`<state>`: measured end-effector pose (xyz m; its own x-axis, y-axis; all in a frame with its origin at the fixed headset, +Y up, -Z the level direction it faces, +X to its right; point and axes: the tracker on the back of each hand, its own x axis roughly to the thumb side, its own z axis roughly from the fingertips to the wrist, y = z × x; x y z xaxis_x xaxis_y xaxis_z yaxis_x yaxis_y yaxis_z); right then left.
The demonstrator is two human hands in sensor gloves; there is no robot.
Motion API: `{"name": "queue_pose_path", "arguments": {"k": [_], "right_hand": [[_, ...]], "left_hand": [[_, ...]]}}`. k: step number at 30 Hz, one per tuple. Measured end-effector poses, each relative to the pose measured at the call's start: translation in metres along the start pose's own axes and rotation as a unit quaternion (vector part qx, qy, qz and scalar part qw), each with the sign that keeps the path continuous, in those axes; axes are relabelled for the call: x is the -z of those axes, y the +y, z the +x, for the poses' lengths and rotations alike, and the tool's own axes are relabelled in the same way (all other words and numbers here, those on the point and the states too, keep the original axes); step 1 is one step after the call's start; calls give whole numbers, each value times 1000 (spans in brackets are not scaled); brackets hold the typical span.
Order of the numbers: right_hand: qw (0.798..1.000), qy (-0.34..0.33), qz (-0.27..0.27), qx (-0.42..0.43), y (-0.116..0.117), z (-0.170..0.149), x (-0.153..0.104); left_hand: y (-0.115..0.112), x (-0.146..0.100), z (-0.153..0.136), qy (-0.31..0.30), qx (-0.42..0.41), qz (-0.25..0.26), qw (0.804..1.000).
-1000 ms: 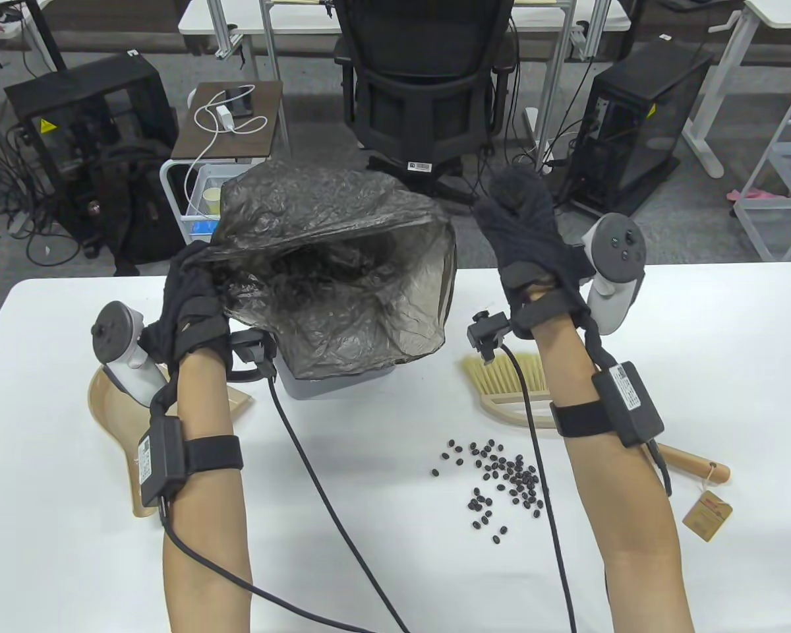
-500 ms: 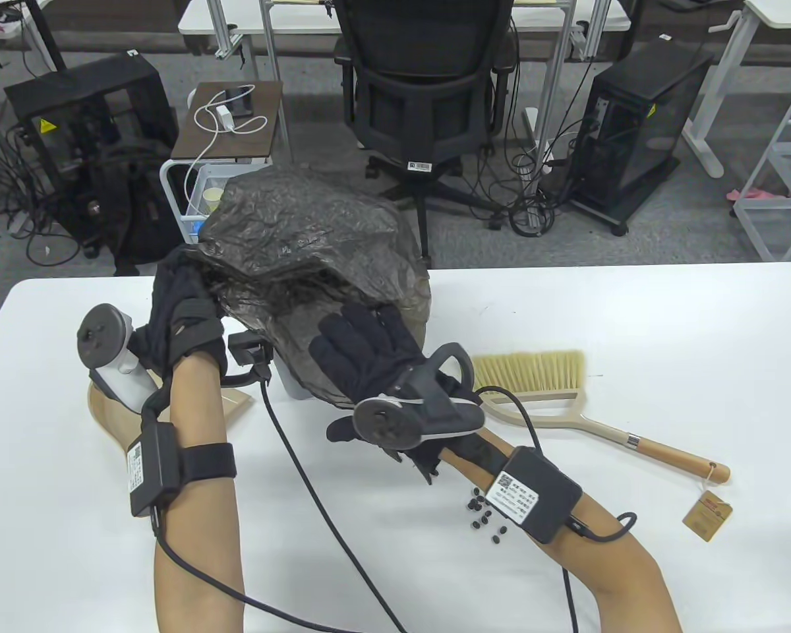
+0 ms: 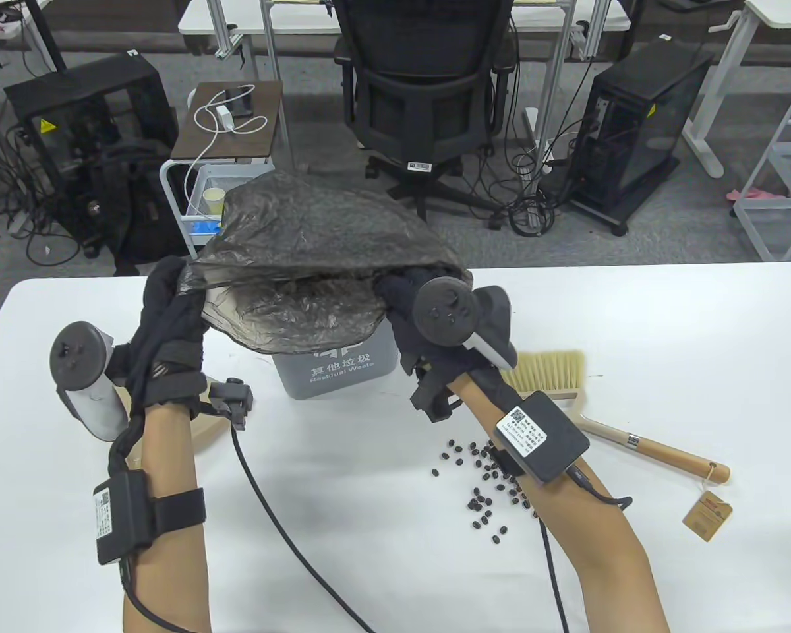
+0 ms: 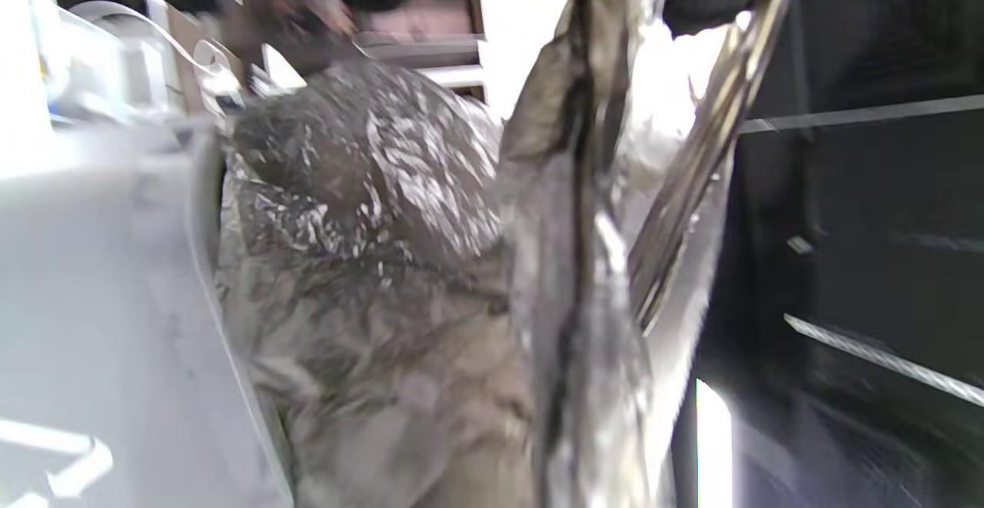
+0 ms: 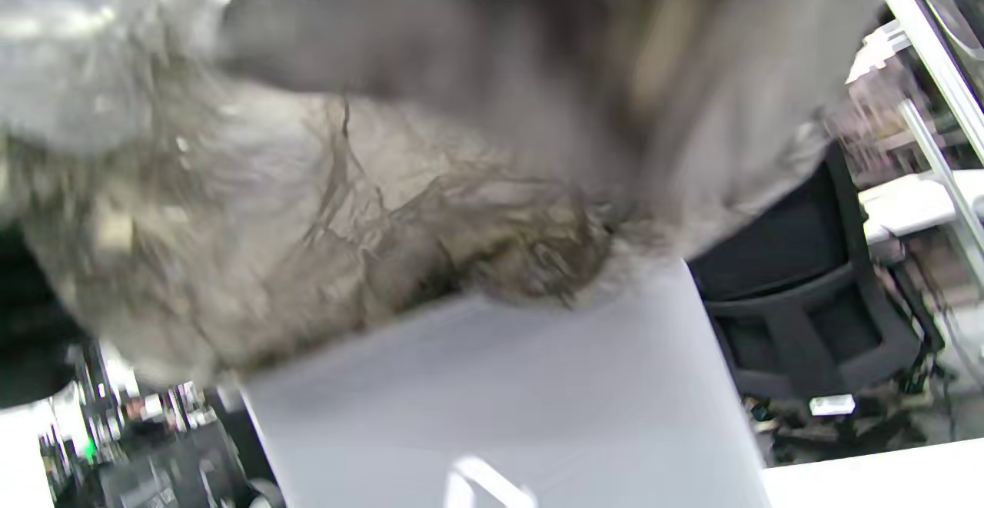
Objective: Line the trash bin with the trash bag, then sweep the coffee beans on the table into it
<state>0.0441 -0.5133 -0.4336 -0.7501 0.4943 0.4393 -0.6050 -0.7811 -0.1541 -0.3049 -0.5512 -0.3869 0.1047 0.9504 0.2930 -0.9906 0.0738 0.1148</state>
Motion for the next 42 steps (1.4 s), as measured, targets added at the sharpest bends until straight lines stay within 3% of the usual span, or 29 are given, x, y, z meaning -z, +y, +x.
{"name": "queue_pose_path", "arguments": {"k": [4, 7, 11, 13, 16, 20, 23, 30, 33, 37, 40, 42], "right_hand": [[998, -8, -54, 33, -40, 18, 9], [998, 1, -65, 26, -49, 34, 14], [999, 23, -35, -8, -32, 42, 29], [999, 48, -11, -20, -16, 38, 42], [997, 70, 5, -42, 1, 28, 52], [994, 90, 15, -59, 19, 9, 61], [992, 116, 26, -38, 26, -5, 68], [983, 135, 3, -127, 32, -17, 72], [970, 132, -15, -203, 25, -24, 68], [974, 149, -35, -166, 0, -33, 64], [980, 143, -47, -128, -10, -25, 62], [983, 141, -34, -114, -10, -15, 63]], "left_hand": [[-14, -17, 30, -97, 32, 5, 995], [-23, -23, 52, -118, 53, -1, 992], [-22, -2, 46, -36, 59, 23, 997], [-12, 20, 22, 45, 40, 51, 997], [-3, 30, -4, 95, 43, 47, 993], [4, 22, -20, 41, 0, 51, 998], [7, 9, -16, -22, -5, 53, 998], [-21, -23, 25, -166, 130, 73, 975], [-21, -25, 32, -153, 149, 76, 974], [-4, -14, 21, -56, 125, 109, 985], [-6, -20, 23, -86, 125, 110, 982], [-18, -29, 34, -153, 132, 106, 974]]}}
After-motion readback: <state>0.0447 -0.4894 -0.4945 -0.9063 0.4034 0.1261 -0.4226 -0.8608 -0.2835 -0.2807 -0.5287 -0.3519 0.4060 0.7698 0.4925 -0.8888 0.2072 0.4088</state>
